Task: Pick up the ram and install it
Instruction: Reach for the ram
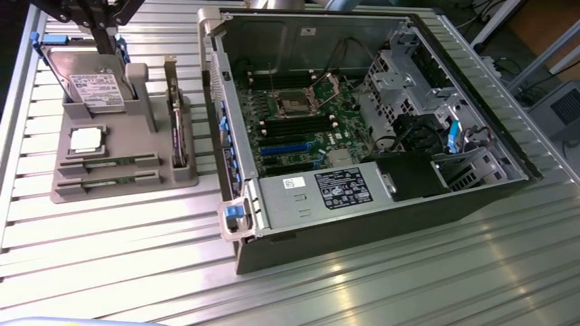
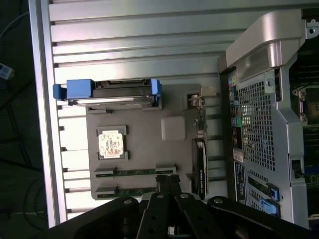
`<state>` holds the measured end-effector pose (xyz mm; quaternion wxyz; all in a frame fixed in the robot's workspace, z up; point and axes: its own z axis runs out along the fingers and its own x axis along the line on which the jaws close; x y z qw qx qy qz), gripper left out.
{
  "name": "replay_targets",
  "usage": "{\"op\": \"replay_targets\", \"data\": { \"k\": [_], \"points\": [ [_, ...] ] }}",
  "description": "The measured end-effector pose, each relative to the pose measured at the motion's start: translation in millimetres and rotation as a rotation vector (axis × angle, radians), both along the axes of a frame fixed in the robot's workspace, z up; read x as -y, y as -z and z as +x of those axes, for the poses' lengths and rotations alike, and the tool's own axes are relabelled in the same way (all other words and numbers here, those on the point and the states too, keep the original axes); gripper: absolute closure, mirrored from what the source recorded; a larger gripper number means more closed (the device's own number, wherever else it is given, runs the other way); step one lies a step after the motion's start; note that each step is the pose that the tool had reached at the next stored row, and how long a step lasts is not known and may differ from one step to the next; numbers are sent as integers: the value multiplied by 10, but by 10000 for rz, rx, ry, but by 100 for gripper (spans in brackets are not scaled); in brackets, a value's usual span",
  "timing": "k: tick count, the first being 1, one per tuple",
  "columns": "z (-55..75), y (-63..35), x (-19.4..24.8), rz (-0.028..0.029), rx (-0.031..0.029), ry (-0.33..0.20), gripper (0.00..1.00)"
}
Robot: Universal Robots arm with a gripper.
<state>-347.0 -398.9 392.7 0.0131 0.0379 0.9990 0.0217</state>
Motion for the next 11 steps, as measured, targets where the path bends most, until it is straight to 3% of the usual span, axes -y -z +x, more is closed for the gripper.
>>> {"op": "replay_targets", "data": {
  "k": [11],
  "points": [
    [-96, 2, 0, 1, 0, 0, 90]
  ]
}}
